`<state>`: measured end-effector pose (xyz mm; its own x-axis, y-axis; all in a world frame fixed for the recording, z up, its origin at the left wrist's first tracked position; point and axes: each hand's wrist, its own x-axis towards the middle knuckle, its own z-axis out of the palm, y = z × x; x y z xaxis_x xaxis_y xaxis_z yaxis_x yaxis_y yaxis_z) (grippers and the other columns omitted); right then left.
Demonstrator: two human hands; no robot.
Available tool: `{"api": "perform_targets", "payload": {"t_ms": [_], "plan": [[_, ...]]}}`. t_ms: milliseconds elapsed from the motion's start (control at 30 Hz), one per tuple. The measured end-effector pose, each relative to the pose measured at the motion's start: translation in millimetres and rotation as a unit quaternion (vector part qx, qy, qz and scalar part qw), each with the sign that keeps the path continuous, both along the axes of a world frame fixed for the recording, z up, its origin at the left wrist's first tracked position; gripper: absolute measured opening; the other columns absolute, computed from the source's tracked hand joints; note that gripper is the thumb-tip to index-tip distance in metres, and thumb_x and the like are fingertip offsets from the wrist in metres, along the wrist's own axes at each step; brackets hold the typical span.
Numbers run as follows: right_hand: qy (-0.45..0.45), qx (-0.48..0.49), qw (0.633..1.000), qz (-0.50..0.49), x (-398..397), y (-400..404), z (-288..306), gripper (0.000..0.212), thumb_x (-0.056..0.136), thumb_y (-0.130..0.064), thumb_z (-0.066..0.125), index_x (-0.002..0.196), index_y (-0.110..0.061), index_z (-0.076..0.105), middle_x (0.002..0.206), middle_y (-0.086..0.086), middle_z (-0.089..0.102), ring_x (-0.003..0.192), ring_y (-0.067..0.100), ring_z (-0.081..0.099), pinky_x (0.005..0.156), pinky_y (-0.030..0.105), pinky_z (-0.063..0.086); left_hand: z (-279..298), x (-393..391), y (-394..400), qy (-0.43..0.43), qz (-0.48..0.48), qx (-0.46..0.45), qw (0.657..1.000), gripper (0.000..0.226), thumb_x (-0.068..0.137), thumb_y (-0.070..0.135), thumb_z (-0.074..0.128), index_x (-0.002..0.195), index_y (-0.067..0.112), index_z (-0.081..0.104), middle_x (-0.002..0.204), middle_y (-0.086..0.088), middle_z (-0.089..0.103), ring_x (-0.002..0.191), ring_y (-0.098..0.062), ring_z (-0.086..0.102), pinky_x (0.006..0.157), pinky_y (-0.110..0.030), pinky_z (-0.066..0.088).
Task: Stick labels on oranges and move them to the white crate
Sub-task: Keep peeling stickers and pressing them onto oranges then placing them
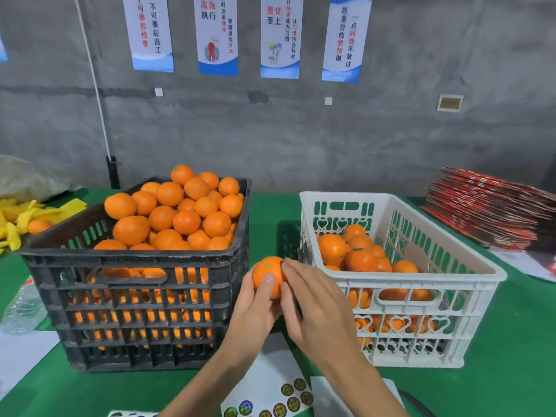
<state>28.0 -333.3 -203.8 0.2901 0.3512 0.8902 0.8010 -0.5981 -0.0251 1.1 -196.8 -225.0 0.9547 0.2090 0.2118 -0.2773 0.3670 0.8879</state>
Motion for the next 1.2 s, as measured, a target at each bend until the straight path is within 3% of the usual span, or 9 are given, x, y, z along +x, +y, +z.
{"api": "perform_targets", "payload": {"t_ms": [100, 200, 367, 467, 600, 700, 800, 1000, 1200], "plan": [[0.07, -0.034, 0.996, -0.043, -2.3, 4.9, 12.1, 0.064, 0.096, -0.036, 0.063, 0.149, -0.004, 0.046, 0.152, 0.009, 0.05, 0.134, 0.02, 0.055, 0.109, 0.032, 0.047, 23.8, 11.1, 3.6, 0.017, -0.002, 0.035, 0.999, 0.075, 0.074, 0.063, 0.073, 0.14, 0.035, 0.053, 0.137, -0.003, 0.064, 0.124, -0.02, 0.064, 0.111, -0.042, 0.046], [0.114, 0.015, 0.988, -0.1, 8.3, 1.7, 38.0, 0.071, 0.094, -0.053, 0.06, 0.146, -0.006, 0.048, 0.139, 0.01, 0.062, 0.108, 0.022, 0.07, 0.077, 0.032, 0.058, 51.6, 25.1, 5.3, 0.012, -0.034, 0.196, 0.98, 0.076, 0.084, 0.073, 0.059, 0.148, 0.034, 0.046, 0.139, 0.005, 0.062, 0.132, -0.014, 0.057, 0.118, -0.048, 0.036], [0.194, 0.015, 0.962, -0.191, 45.4, -13.5, 77.2, 0.063, 0.1, -0.048, 0.056, 0.15, -0.012, 0.038, 0.148, 0.012, 0.052, 0.096, 0.03, 0.07, 0.072, 0.04, 0.059, 94.7, 47.0, 19.3, -0.053, 0.056, 0.441, 0.894, 0.036, 0.104, 0.043, 0.047, 0.135, 0.03, 0.06, 0.127, 0.005, 0.068, 0.108, -0.002, 0.068, 0.097, -0.033, 0.057], [0.186, -0.024, 0.957, -0.22, 62.5, -13.9, 86.4, 0.049, 0.103, -0.015, 0.052, 0.15, -0.014, 0.037, 0.17, 0.005, 0.014, 0.086, 0.034, 0.069, 0.063, 0.038, 0.053, 118.5, 68.1, 38.3, -0.046, 0.104, 0.412, 0.904, 0.018, 0.105, 0.027, 0.052, 0.116, 0.025, 0.066, 0.118, 0.002, 0.068, 0.091, -0.004, 0.073, 0.078, -0.028, 0.062], [0.142, -0.023, 0.97, -0.194, 74.4, -9.4, 88.0, 0.03, 0.094, -0.011, 0.065, 0.124, -0.012, 0.068, 0.157, 0.001, 0.045, 0.066, 0.032, 0.068, 0.049, 0.031, 0.047, 145.7, 103.1, 68.3, 0.026, 0.106, 0.348, 0.931, 0.014, 0.103, 0.015, 0.057, 0.096, 0.015, 0.069, 0.111, -0.012, 0.07, 0.08, -0.017, 0.075, 0.066, -0.031, 0.062], [0.145, -0.012, 0.973, -0.178, 82.2, 0.4, 88.7, 0.026, 0.1, -0.03, 0.059, 0.115, -0.017, 0.074, 0.142, -0.003, 0.061, 0.076, 0.024, 0.074, 0.054, 0.031, 0.056, 144.7, 136.1, 114.8, 0.098, 0.246, 0.594, 0.76, 0.017, 0.098, 0.005, 0.054, 0.109, 0.004, 0.066, 0.118, -0.02, 0.068, 0.106, -0.035, 0.066, 0.088, -0.045, 0.056], [0.153, -0.022, 0.971, -0.181, 89.6, 6.3, 89.0, 0.026, 0.1, -0.033, 0.056, 0.111, -0.02, 0.075, 0.126, -0.004, 0.069, 0.077, 0.021, 0.073, 0.054, 0.03, 0.052, 131.3, 155.6, 143.3, 0.315, 0.111, 0.779, 0.53, 0.051, 0.097, 0.01, 0.052, 0.146, 0.005, 0.038, 0.16, -0.026, 0.026, 0.145, -0.042, 0.034, 0.112, -0.049, 0.039], [0.162, -0.029, 0.969, -0.183, 100.4, 5.7, 80.9, 0.027, 0.1, -0.037, 0.05, 0.089, -0.024, 0.07, 0.084, -0.008, 0.067, 0.061, 0.017, 0.058, 0.044, 0.024, 0.029, 128.5, 178.1, 149.5, 0.342, 0.128, 0.787, 0.496, 0.105, 0.091, 0.024, 0.075, 0.158, 0.0, -0.002, 0.165, -0.023, 0.01, 0.15, -0.044, 0.022, 0.117, -0.048, 0.033], [0.166, -0.02, 0.975, -0.146, 101.6, 6.3, 78.4, 0.03, 0.102, -0.037, 0.047, 0.094, -0.023, 0.072, 0.087, -0.007, 0.069, 0.067, 0.016, 0.063, 0.053, 0.03, 0.047, 147.3, 150.5, 143.8, 0.316, 0.174, 0.801, 0.477, 0.067, 0.082, 0.039, 0.08, 0.134, 0.008, 0.05, 0.142, -0.017, 0.045, 0.138, -0.039, 0.037, 0.105, -0.042, 0.037]]}}
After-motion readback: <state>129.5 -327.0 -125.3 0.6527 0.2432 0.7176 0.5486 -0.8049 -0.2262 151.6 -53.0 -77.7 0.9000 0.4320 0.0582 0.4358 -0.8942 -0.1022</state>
